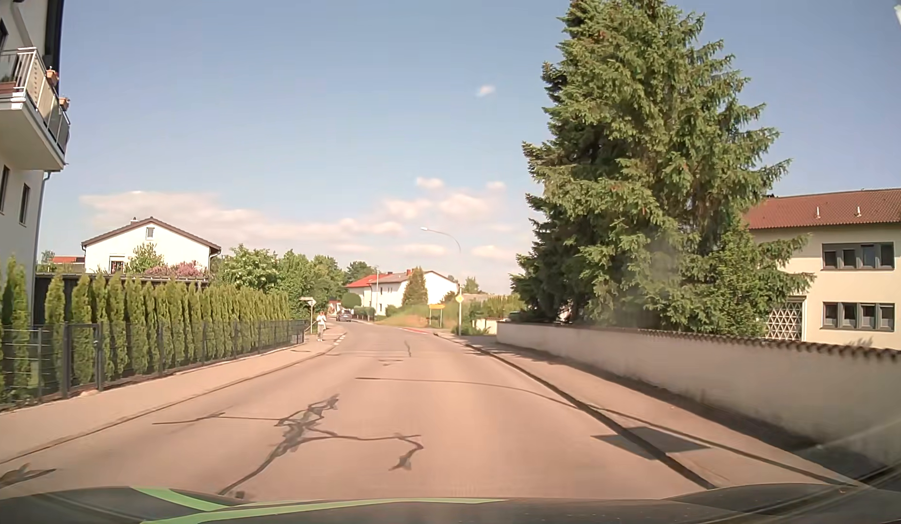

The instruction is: Follow the waypoints while adhering to traffic rules and regulations

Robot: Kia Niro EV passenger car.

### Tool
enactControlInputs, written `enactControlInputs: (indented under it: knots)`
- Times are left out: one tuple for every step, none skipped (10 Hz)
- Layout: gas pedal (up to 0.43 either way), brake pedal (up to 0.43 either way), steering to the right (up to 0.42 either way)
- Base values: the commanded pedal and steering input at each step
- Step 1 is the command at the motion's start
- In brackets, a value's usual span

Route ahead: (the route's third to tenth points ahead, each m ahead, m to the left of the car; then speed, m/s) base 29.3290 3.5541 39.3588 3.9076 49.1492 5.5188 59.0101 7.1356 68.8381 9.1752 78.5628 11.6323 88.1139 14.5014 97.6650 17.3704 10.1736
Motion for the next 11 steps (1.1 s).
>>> enactControlInputs:
  knots:
    - [0.000,0.000,-0.013]
    - [0.000,0.000,-0.013]
    - [0.000,0.000,-0.013]
    - [0.000,0.000,-0.013]
    - [0.000,0.000,-0.013]
    - [0.000,0.000,-0.013]
    - [0.000,0.000,-0.012]
    - [0.000,0.000,-0.011]
    - [0.000,0.000,-0.011]
    - [0.000,0.000,-0.011]
    - [0.000,0.000,-0.011]
